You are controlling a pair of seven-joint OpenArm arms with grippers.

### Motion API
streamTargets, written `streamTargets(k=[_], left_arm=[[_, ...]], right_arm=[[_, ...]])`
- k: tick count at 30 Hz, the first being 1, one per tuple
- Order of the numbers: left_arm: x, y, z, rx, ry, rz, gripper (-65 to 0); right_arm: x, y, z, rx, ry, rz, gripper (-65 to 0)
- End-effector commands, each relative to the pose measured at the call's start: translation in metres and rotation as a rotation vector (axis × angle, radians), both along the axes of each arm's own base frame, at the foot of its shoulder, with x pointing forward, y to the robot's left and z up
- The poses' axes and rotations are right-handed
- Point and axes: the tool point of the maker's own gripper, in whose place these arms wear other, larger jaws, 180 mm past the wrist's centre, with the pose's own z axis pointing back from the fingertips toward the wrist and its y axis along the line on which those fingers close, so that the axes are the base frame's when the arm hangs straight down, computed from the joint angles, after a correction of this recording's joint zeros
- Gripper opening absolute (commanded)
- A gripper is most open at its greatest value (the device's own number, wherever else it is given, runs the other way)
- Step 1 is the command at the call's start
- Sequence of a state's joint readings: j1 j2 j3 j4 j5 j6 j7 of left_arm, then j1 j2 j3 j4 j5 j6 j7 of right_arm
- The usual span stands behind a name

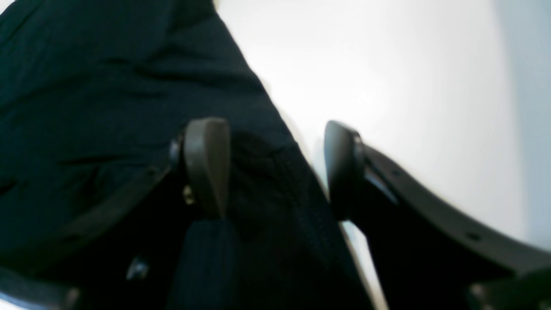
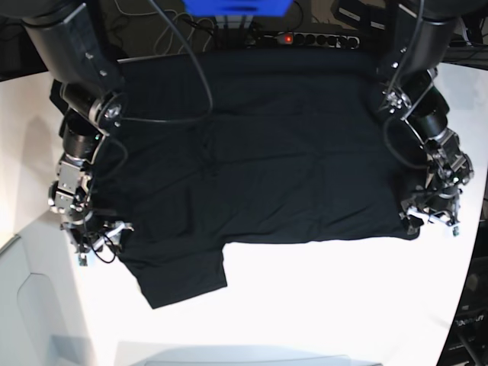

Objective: Fold the T-shirt properly
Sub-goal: 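Grasp the shirt edges with both grippers at the shirt's middle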

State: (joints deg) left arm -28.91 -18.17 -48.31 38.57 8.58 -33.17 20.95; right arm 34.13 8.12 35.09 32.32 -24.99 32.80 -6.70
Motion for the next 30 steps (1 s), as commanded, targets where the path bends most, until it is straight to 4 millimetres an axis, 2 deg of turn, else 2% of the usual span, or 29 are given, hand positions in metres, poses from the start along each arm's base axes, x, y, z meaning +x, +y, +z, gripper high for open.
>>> streamTargets(k=[1,7,12,15,20,25,27,30], left_arm=[[0.015,0.012,0.029,0.024,-0.079,0.014,-22.2],[0.015,0.009,0.024,0.013,-0.069,0.011,-22.2],[0.01,0.003,0.007,-0.026,-0.03,0.007,-22.2],[0.011,-0.002,0.004,-0.02,-0.018,-0.012,-22.2],[0.018,-0.021,-0.001,0.032,0.026,-0.105,-22.2],[0.015,-0.026,-0.009,0.019,0.047,-0.114,-23.5],[0.012,-0.028,-0.017,0.003,0.067,-0.114,-29.6],[0.008,-0.021,-0.019,0.0,0.076,-0.104,-45.9]], right_arm=[[-0.012,0.004,-0.018,-0.014,0.101,0.018,-39.2],[-0.018,0.008,-0.028,0.001,0.133,0.024,-65.0],[-0.021,0.009,-0.03,0.003,0.141,0.026,-65.0],[-0.021,0.009,-0.03,0.003,0.141,0.026,-65.0],[-0.021,0.01,-0.031,0.003,0.141,0.025,-65.0],[-0.021,0.01,-0.031,0.003,0.141,0.025,-65.0],[-0.021,0.01,-0.031,0.003,0.141,0.025,-65.0],[-0.021,0.01,-0.031,0.003,0.141,0.025,-65.0]])
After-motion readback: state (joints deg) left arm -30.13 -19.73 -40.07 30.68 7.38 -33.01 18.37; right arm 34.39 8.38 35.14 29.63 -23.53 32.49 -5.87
